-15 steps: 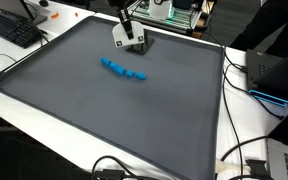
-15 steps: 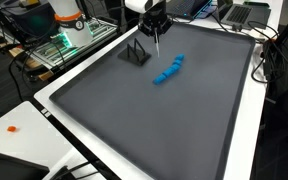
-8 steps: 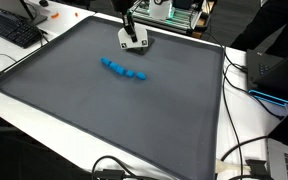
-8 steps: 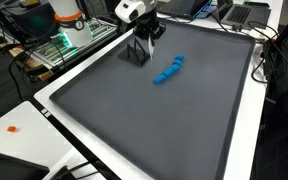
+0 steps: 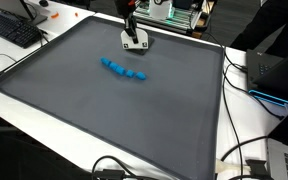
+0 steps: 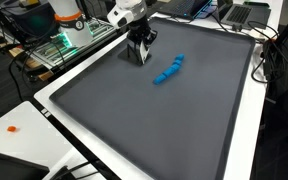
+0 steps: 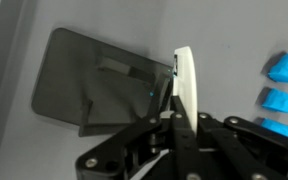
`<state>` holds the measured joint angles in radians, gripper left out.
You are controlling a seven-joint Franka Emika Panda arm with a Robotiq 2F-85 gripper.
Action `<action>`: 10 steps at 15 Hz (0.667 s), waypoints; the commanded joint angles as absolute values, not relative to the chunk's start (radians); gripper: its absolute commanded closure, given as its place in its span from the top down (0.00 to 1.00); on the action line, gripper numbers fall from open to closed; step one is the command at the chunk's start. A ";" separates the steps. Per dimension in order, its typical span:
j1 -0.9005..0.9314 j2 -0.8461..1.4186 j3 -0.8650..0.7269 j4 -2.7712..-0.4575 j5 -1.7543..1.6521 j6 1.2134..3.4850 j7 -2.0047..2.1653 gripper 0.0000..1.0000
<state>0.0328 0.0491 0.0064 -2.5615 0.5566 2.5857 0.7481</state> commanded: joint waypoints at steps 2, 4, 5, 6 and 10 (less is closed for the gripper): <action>0.034 0.000 0.013 -2.632 0.574 2.653 0.841 0.01; 0.034 0.001 0.014 -2.641 0.567 2.669 0.877 0.01; 0.034 0.001 0.016 -2.644 0.573 2.671 0.885 0.01; 0.035 0.003 0.016 -2.645 0.570 2.674 0.899 0.01; 0.039 0.017 0.024 -2.645 0.576 2.685 0.933 0.01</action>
